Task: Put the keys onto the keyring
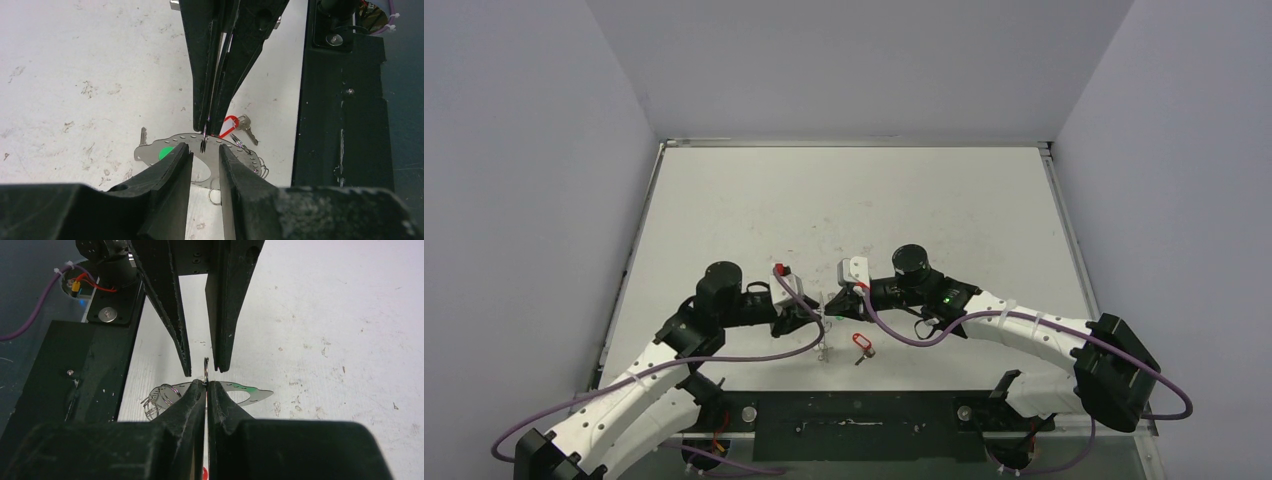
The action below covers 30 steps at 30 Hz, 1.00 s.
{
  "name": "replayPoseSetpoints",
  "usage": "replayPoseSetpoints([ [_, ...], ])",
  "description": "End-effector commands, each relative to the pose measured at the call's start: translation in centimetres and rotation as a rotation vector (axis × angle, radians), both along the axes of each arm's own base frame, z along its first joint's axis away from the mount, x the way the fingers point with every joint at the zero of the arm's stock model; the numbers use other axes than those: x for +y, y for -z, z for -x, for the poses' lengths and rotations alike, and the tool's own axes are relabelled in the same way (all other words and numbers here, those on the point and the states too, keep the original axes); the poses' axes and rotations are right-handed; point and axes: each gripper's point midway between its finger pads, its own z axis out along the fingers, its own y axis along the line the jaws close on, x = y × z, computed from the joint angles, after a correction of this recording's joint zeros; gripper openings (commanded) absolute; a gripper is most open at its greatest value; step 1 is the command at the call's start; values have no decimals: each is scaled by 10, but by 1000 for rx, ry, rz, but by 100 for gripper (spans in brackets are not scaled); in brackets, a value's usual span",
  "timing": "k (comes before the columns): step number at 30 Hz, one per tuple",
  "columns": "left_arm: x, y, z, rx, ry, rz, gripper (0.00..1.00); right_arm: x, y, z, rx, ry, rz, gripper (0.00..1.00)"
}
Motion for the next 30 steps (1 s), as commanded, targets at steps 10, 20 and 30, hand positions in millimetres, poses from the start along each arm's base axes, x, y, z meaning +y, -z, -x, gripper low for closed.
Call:
replayPoseSetpoints([
  [10, -15, -36, -7, -106, 49, 84, 3, 4, -27, -2, -62, -16, -51, 0],
  [20, -9, -28, -5, -82, 23, 55, 0, -12, -38, -31, -97, 201, -25, 80],
  [30, 13, -23, 1, -92, -51, -11, 0, -46, -47, -50, -126, 379, 18, 100],
])
